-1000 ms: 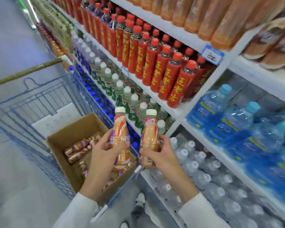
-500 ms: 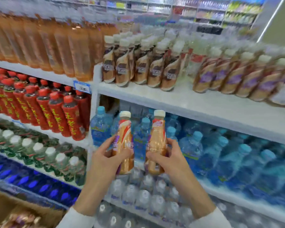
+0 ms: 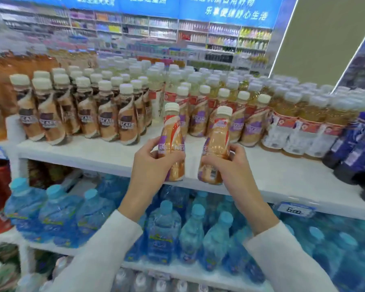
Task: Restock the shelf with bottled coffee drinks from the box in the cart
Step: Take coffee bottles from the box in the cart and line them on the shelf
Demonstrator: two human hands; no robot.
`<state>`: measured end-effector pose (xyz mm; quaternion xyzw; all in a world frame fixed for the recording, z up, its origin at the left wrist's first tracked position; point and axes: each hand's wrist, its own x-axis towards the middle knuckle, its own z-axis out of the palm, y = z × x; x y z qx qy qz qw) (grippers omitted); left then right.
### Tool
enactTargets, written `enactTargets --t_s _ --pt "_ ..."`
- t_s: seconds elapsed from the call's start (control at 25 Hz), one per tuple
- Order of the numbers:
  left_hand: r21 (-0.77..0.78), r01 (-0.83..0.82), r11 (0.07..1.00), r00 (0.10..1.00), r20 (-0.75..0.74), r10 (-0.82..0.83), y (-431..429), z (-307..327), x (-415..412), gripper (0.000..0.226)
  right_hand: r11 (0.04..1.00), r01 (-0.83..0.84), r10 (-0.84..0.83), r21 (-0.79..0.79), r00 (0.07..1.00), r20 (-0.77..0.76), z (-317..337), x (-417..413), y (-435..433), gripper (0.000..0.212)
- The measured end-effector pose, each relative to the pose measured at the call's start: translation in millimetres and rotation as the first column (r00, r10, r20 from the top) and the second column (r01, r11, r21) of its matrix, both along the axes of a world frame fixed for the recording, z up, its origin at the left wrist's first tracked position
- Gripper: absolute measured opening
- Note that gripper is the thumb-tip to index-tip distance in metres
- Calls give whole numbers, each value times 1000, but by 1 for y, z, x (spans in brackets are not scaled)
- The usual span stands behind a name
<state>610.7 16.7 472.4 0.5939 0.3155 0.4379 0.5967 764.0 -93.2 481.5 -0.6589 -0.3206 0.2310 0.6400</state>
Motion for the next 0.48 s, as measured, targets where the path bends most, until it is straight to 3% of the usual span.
enactTargets --t_s 0.28,0.48 --pt "206 -20 978 998 -59 32 20 -8 40 72 999 -6 -1 38 984 176 -13 25 24 70" --pt "291 53 955 993 -119 -19 25 -20 34 76 998 -66 64 6 982 176 -17 26 19 75"
